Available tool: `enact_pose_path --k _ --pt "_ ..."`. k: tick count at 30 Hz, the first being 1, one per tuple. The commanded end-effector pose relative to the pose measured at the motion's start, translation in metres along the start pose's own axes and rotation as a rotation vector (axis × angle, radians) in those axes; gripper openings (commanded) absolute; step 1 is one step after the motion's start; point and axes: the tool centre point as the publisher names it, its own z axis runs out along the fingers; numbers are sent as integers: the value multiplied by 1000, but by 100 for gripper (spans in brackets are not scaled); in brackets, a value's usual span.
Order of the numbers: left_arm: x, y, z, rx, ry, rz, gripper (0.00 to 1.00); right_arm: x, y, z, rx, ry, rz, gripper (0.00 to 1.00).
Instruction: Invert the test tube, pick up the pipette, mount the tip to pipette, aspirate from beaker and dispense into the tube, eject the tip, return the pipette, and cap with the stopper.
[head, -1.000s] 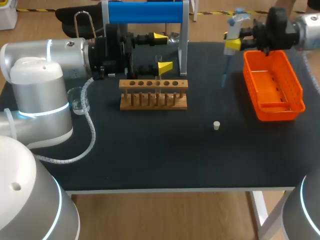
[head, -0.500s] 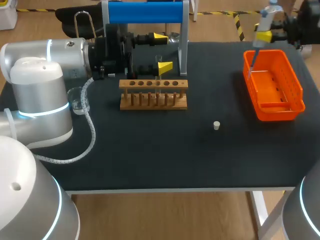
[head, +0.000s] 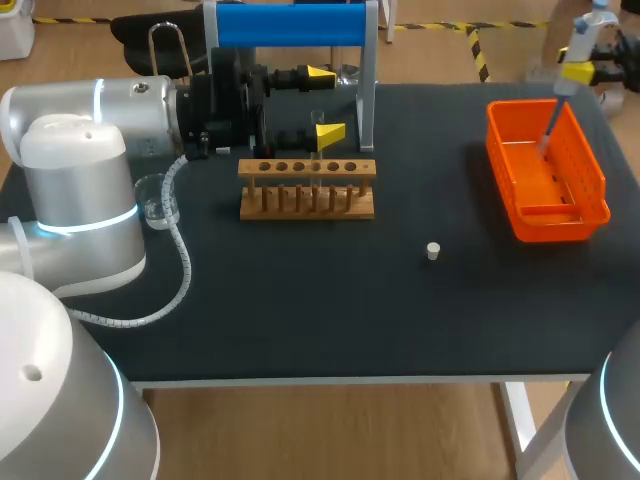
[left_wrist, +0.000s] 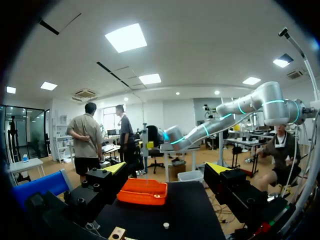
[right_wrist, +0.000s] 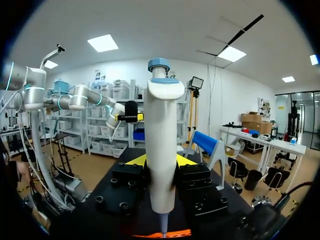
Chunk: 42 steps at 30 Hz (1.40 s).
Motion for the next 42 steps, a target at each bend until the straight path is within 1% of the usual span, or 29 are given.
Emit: enact_pose_path --k 1,8,12,22,26,42 --pt "1 0 0 2 -3 1 100 -2 -4 -14 -7 5 4 0" --pt "1 0 0 2 -3 1 100 -6 -11 -26 -11 3 28 0" --pt "1 0 0 2 -3 1 100 -6 -13 -30 -20 16 35 0" --pt "1 0 0 2 -3 1 100 -5 -14 -31 -19 113 48 0" --pt "1 0 0 2 -3 1 100 -4 -15 -29 -2 139 51 0" --pt "1 0 0 2 -3 1 100 -4 -16 -30 -5 130 66 0"
